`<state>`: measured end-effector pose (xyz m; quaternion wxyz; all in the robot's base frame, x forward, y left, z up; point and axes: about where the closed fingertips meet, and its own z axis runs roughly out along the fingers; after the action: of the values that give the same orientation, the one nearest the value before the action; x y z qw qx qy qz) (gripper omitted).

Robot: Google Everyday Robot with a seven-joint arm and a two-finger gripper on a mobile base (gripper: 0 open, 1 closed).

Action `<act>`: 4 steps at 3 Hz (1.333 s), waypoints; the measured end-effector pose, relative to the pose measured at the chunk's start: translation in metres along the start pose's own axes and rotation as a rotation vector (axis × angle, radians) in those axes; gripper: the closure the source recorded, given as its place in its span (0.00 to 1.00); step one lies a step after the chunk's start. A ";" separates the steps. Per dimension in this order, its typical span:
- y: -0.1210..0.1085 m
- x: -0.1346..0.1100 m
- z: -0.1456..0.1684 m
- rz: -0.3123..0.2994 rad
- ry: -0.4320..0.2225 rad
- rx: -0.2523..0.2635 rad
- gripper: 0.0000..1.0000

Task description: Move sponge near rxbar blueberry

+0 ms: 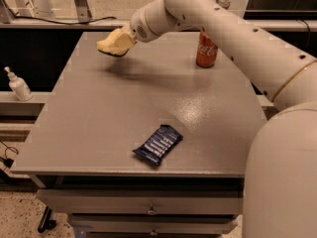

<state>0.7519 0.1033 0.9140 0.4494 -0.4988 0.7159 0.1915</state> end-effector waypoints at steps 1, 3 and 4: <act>0.005 -0.005 -0.024 -0.044 0.022 -0.017 1.00; 0.046 -0.001 -0.070 -0.121 0.163 -0.122 1.00; 0.046 -0.001 -0.070 -0.121 0.163 -0.122 1.00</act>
Offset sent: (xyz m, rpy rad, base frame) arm -0.0705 -0.0268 0.0439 -0.2048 0.0097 0.1525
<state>0.6801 0.0731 0.9430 0.3695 -0.5812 0.7058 0.1660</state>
